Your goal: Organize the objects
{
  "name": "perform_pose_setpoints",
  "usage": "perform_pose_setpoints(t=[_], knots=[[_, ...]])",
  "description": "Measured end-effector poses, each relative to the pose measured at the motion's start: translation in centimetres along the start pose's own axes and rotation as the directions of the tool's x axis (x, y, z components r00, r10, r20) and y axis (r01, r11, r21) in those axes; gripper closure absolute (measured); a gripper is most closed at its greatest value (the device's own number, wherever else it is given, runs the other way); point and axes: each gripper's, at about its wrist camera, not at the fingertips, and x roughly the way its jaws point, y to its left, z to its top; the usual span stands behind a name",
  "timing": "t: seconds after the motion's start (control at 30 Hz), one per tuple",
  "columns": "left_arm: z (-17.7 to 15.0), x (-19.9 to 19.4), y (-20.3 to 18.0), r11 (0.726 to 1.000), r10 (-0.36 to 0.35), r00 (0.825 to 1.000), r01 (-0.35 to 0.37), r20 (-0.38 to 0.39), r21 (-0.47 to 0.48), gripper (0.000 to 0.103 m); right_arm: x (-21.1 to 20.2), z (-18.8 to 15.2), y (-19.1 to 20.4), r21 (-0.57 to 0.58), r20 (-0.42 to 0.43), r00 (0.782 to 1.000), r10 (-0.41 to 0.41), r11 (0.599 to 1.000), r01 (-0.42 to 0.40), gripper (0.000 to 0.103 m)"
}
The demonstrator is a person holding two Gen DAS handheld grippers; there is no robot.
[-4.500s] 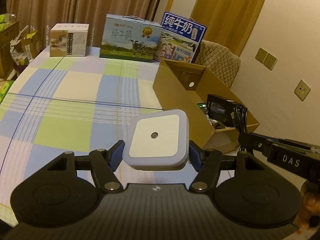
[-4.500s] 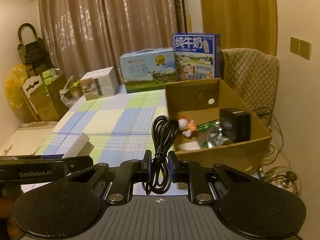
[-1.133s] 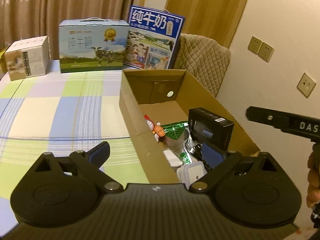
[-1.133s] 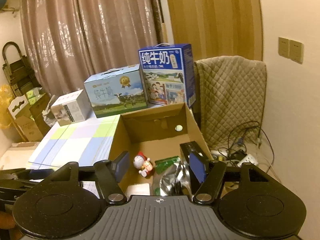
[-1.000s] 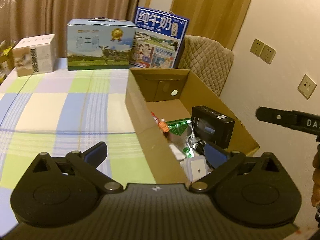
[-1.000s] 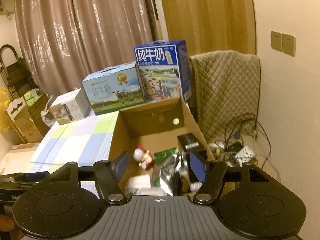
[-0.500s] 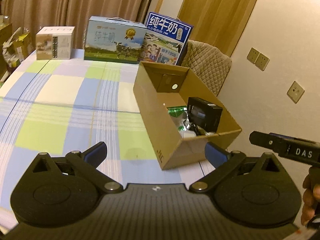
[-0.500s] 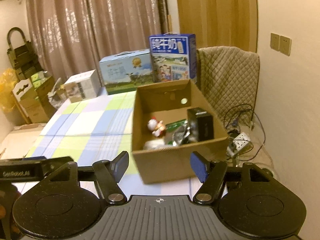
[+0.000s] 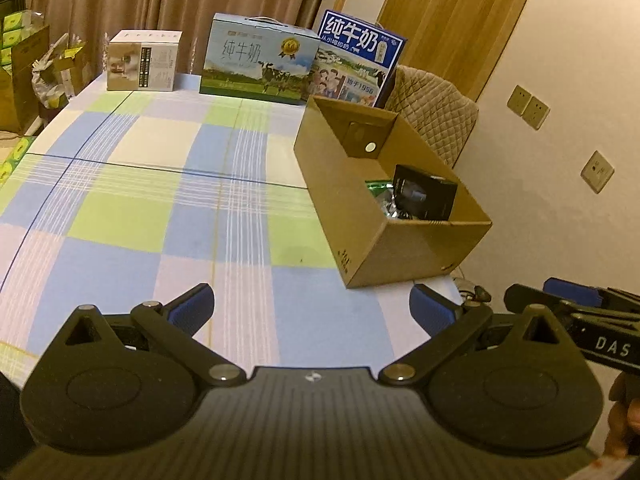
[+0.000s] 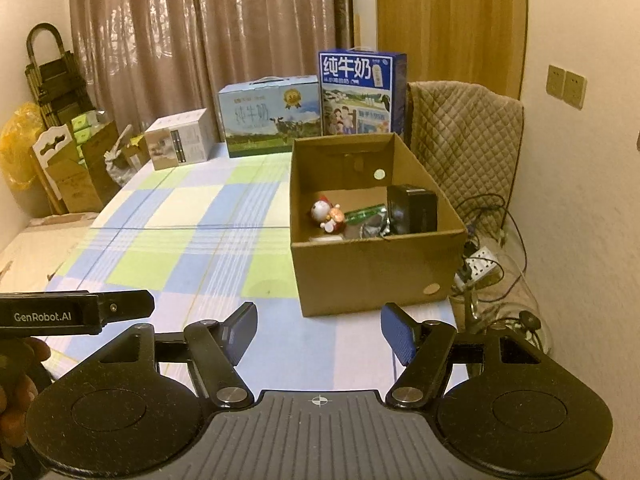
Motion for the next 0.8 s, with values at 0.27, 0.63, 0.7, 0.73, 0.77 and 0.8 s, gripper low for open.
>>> perform_pose_setpoints(t=[0.27, 0.63, 0.7, 0.73, 0.77, 0.8], knots=[[-0.9, 0.0, 0.1, 1.000, 0.030, 0.999, -0.030, -0.012, -0.003, 0.001, 0.0, -0.4, 0.1, 0.005, -0.015, 1.000, 0.002, 1.000, -0.002, 0.037], [-1.4, -0.1, -0.3, 0.998, 0.054, 0.998, -0.054, -0.010, 0.019, 0.001, 0.1, -0.7, 0.0, 0.019, -0.019, 1.000, 0.008, 1.000, -0.008, 0.037], [-1.5, -0.2, -0.4, 0.998, 0.056, 0.998, -0.056, -0.009, 0.025, 0.001, 0.1, -0.7, 0.0, 0.021, -0.020, 1.000, 0.008, 1.000, -0.008, 0.037], [-1.6, -0.2, -0.4, 0.998, 0.056, 0.998, -0.056, -0.009, 0.028, 0.001, 0.1, -0.8, -0.1, 0.022, -0.020, 1.000, 0.008, 1.000, -0.007, 0.037], [-1.6, -0.2, -0.5, 0.998, 0.056, 0.998, -0.056, -0.010, 0.030, 0.001, 0.1, -0.8, -0.1, 0.022, -0.020, 1.000, 0.007, 1.000, -0.006, 0.037], [-1.6, -0.1, -0.5, 0.998, 0.056, 0.998, -0.056, -0.011, 0.034, 0.001, 0.1, -0.8, -0.1, 0.023, -0.021, 1.000, 0.006, 1.000, -0.006, 0.037]])
